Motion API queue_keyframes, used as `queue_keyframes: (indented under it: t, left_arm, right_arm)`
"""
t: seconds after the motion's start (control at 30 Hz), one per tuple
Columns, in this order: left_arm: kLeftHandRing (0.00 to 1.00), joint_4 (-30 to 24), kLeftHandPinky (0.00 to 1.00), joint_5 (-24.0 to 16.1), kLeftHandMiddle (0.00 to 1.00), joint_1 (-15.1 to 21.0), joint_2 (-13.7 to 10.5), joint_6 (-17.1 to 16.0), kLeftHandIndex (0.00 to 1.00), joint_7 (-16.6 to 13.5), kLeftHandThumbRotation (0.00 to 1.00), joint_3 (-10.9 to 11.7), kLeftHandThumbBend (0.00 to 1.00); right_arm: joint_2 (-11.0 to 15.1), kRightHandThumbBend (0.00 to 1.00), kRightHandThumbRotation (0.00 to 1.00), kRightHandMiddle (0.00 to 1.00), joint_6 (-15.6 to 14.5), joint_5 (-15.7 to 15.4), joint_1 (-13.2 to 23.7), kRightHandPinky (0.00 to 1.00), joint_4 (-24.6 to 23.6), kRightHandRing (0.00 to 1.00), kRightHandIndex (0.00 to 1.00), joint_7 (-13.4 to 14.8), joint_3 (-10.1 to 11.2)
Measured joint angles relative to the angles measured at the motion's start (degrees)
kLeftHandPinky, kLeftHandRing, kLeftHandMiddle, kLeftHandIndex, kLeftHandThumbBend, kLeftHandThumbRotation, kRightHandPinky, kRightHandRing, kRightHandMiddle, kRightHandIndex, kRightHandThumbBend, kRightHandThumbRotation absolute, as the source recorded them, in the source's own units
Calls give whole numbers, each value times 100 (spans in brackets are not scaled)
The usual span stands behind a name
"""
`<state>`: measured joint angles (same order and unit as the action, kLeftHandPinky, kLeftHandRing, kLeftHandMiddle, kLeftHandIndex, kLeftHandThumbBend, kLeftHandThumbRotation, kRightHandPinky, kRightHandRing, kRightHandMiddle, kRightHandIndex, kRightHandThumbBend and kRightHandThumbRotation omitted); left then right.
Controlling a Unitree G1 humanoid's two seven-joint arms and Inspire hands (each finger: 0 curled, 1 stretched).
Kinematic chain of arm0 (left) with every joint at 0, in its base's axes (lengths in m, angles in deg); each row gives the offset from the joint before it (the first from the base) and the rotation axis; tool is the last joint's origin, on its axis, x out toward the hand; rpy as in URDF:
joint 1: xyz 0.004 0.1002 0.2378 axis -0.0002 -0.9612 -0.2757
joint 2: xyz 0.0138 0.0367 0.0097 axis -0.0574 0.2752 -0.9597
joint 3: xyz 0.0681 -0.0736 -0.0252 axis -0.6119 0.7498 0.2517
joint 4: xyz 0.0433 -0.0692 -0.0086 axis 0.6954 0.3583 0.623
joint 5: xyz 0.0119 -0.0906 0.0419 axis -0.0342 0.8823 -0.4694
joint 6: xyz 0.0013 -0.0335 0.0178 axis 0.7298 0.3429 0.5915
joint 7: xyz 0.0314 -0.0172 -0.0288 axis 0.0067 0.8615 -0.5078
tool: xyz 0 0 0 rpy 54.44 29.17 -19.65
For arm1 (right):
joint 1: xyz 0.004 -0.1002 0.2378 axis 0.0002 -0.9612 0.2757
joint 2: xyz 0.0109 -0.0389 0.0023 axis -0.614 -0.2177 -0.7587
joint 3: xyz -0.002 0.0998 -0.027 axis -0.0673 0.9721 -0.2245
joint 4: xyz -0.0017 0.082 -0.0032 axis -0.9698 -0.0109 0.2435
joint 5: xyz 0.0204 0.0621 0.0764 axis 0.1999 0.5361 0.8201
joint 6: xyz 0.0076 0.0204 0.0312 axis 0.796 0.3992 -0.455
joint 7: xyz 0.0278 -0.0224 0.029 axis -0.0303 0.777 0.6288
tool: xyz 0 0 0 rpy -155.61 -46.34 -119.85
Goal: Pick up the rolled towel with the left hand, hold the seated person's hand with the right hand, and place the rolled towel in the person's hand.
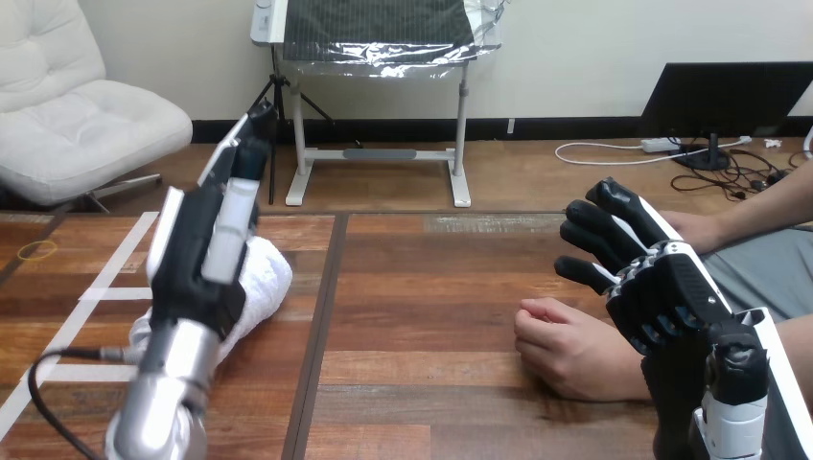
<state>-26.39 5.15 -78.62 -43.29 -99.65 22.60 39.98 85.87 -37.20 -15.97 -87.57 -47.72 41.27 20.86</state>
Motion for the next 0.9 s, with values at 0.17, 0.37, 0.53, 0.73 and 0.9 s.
queue_keyframes:
  t: [0.17,0.37,0.53,0.73,0.9]
  left_arm:
    - [98,569,100,-193,94,376,-141,-28,89,-92,78,54,48]
    - [97,1211,100,-458,94,736,-280,-148,89,-244,76,50,54]
    - [97,1659,100,-817,93,974,-364,-226,89,-457,76,11,58]
    - [97,2196,99,-1073,94,1232,-425,-404,89,-588,73,-24,59]
    - [94,2648,92,-1318,93,1455,-492,-536,89,-691,72,-91,56]
  right_arm:
    - [0,74,100,87,1,1,7,82,0,87,89,-3,-1]
    - [-2,74,100,87,4,-1,30,81,1,87,89,-3,0]
    - [-1,75,100,87,3,0,62,81,1,87,89,-3,-1]
    - [0,76,100,87,3,0,82,81,1,87,89,-3,3]
    - [2,76,100,87,-1,-1,86,81,0,87,89,-2,5]
